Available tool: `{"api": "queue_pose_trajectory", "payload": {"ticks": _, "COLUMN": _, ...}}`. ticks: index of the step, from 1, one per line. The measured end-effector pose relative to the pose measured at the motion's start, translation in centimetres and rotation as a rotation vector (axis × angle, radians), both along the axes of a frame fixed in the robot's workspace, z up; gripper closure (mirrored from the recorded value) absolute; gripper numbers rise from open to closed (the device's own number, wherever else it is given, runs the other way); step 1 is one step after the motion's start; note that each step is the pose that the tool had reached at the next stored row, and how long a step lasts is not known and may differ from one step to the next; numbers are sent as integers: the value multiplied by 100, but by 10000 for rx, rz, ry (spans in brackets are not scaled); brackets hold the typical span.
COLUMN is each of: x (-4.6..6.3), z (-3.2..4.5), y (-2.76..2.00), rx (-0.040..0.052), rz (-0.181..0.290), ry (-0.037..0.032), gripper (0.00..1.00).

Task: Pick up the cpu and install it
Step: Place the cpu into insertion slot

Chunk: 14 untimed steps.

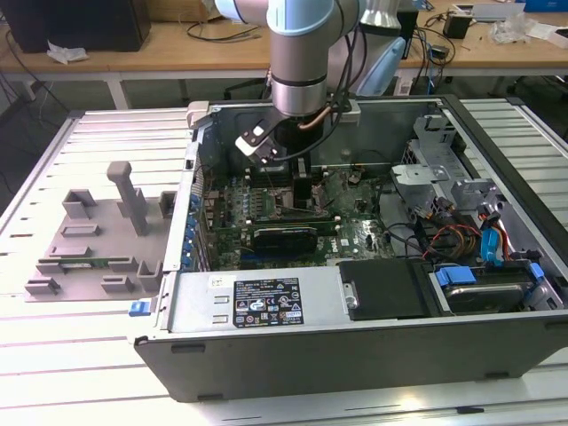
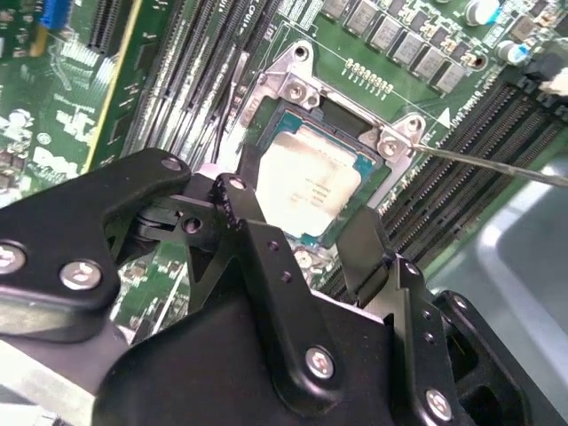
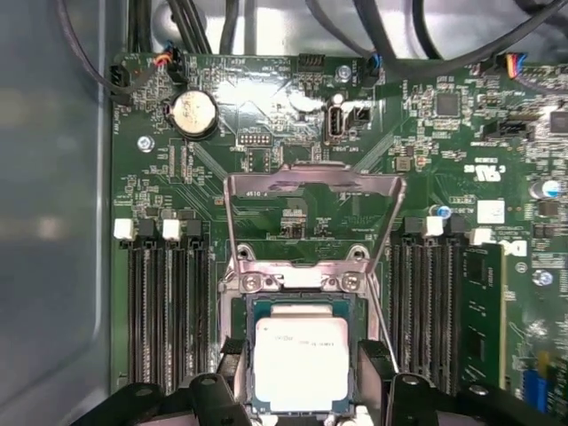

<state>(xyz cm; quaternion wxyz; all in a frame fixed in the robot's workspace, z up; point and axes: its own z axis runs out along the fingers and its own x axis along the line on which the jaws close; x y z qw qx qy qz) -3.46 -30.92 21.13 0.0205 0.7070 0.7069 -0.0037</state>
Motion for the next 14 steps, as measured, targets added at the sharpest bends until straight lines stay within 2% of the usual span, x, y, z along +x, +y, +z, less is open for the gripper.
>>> {"api": "queue_pose_trajectory", "payload": {"ticks": 3, "x": 0, "z": 23, "y": 0, "rx": 0, "rz": 1, "ry": -1, "gripper": 38}}
{"api": "queue_pose_trajectory", "payload": {"ticks": 4, "x": 0, "z": 23, "y": 0, "rx": -2, "rz": 1, "ry": 0, "gripper": 53}}
{"api": "queue_pose_trajectory", "payload": {"ticks": 5, "x": 0, "z": 23, "y": 0, "rx": -3, "rz": 1, "ry": 0, "gripper": 59}}
{"api": "queue_pose_trajectory", "payload": {"ticks": 6, "x": 0, "z": 23, "y": 0, "rx": -4, "rz": 1, "ry": 0, "gripper": 77}}
{"api": "queue_pose_trajectory", "payload": {"ticks": 7, "x": 0, "z": 23, "y": 0, "rx": -4, "rz": 0, "ry": 0, "gripper": 89}}
{"api": "queue_pose_trajectory", "payload": {"ticks": 8, "x": 0, "z": 23, "y": 0, "rx": -5, "rz": 1, "ry": 0, "gripper": 89}}
{"api": "queue_pose_trajectory", "payload": {"ticks": 10, "x": 0, "z": -63, "y": 0, "rx": -2, "rz": 0, "ry": -13, "gripper": 89}}
{"api": "queue_pose_trajectory", "payload": {"ticks": 14, "x": 0, "z": -74, "y": 0, "rx": -2, "rz": 0, "ry": -13, "gripper": 89}}
